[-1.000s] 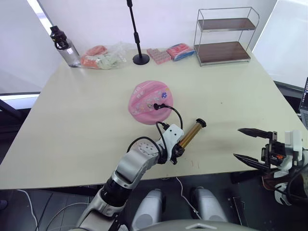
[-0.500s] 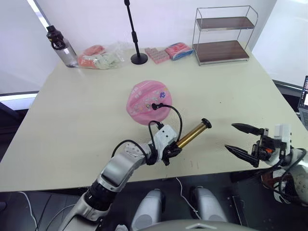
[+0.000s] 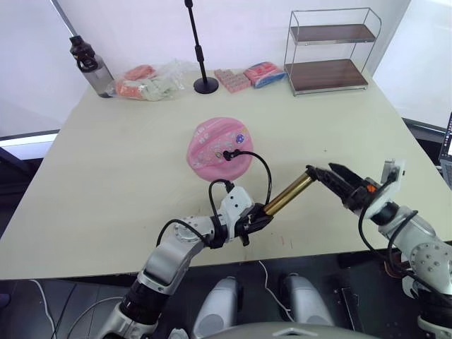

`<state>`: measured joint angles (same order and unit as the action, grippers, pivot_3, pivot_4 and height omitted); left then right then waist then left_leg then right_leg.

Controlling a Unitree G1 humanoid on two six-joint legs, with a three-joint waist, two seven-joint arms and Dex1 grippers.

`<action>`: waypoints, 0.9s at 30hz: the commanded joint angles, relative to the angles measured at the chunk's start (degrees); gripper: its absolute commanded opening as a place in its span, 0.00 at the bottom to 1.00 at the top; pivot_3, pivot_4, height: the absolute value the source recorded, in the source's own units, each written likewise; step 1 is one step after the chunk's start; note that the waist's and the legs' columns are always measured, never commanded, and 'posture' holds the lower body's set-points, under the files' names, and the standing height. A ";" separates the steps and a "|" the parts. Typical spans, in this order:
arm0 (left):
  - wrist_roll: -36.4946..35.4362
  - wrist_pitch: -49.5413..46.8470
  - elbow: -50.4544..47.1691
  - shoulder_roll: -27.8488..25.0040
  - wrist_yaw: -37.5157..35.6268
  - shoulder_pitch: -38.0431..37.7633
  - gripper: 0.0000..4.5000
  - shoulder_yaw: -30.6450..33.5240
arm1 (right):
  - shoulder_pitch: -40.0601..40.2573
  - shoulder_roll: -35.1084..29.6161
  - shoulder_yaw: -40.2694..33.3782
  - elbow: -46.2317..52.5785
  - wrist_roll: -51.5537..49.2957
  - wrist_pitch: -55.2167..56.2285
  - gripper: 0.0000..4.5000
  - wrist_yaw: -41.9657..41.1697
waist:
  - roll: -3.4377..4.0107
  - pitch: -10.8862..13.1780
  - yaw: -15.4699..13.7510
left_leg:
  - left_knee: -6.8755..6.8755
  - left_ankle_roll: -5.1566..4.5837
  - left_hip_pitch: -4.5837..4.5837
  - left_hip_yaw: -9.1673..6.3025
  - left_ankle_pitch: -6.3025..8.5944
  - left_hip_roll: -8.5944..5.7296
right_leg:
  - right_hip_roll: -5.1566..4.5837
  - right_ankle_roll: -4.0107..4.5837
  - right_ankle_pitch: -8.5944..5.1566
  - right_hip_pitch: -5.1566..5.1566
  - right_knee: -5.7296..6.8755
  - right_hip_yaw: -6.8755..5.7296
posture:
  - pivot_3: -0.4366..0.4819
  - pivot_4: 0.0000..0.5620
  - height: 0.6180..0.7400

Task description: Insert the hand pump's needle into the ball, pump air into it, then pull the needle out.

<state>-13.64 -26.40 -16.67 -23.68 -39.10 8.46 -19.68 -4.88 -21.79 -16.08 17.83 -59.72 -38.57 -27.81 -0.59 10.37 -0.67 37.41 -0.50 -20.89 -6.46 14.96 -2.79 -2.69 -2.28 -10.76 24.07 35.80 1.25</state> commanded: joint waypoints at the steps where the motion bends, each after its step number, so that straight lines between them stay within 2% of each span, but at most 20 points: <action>1: 0.06 4.57 0.47 1.38 -0.12 0.15 0.31 1.57 | -2.95 1.35 -2.62 0.73 -9.37 -5.10 1.00 8.69 | 0.00 0.00 0.04 | 0.00 -0.01 0.00 0.02 0.00 0.00 | 0.01 0.00 0.00 0.00 0.00 -0.01 | 0.48 0.27 1.00; 8: -0.30 5.54 2.15 2.43 -0.78 1.05 0.31 2.31 | -5.16 4.86 -0.28 0.57 -14.59 -7.90 1.00 16.04 | 0.00 0.00 0.62 | -0.02 -0.04 0.00 0.25 0.02 0.03 | 0.07 -0.01 0.00 0.00 0.00 -0.06 | 0.48 0.27 1.00; 27: -0.26 4.58 2.34 2.80 -1.76 1.02 0.31 1.93 | -7.69 8.42 2.08 -0.79 -13.28 -6.66 1.00 17.62 | 0.01 0.00 1.52 | -0.03 -0.07 0.01 0.29 0.04 0.07 | 0.10 -0.21 0.12 0.02 -0.02 -0.05 | 0.48 0.27 1.00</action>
<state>-13.56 -22.34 -12.79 -21.06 -40.50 8.84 -18.41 -11.38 -13.49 -14.11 15.80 -72.66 -46.02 -9.72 -0.58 10.37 0.85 37.37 -0.58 -20.88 -6.17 15.00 -2.72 -2.59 -2.49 -10.63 24.09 35.78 1.20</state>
